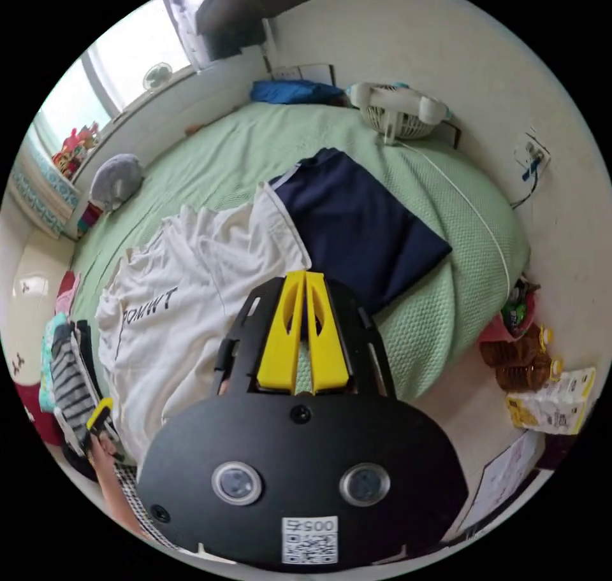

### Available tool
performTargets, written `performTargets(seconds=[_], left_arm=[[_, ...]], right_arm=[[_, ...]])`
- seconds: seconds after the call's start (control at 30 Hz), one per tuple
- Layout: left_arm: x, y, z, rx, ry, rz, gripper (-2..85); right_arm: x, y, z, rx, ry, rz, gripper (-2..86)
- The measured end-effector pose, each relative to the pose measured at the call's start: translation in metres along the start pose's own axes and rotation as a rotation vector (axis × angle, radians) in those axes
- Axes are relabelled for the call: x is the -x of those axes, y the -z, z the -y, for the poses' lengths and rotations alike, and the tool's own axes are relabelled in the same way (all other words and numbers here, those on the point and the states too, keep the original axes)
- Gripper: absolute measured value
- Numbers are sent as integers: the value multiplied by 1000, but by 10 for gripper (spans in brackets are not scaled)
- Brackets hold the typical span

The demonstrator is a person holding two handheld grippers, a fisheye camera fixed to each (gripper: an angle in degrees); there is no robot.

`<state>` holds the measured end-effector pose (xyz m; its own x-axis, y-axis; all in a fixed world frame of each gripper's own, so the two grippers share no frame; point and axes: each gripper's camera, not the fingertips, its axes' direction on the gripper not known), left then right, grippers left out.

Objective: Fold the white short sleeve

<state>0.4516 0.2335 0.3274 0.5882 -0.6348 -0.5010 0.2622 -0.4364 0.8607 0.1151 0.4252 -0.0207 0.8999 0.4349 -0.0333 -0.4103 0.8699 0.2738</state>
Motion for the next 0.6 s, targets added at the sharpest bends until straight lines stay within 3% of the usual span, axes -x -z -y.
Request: performTargets(seconds=[0.23, 0.37, 0.43, 0.6], left_arm=[[-18, -14, 65, -74, -142, 59, 111], [-33, -54, 89, 50, -219, 179, 114], [-37, -68, 88, 83, -243, 228, 113], [-23, -51, 89, 87, -205, 145, 58]], right_arm=[[81, 2, -43, 35, 345, 93, -10], [140, -8, -84, 90, 557, 91, -12], [156, -17, -99, 110, 599, 81, -12], [173, -47, -125, 95, 651, 1, -13]])
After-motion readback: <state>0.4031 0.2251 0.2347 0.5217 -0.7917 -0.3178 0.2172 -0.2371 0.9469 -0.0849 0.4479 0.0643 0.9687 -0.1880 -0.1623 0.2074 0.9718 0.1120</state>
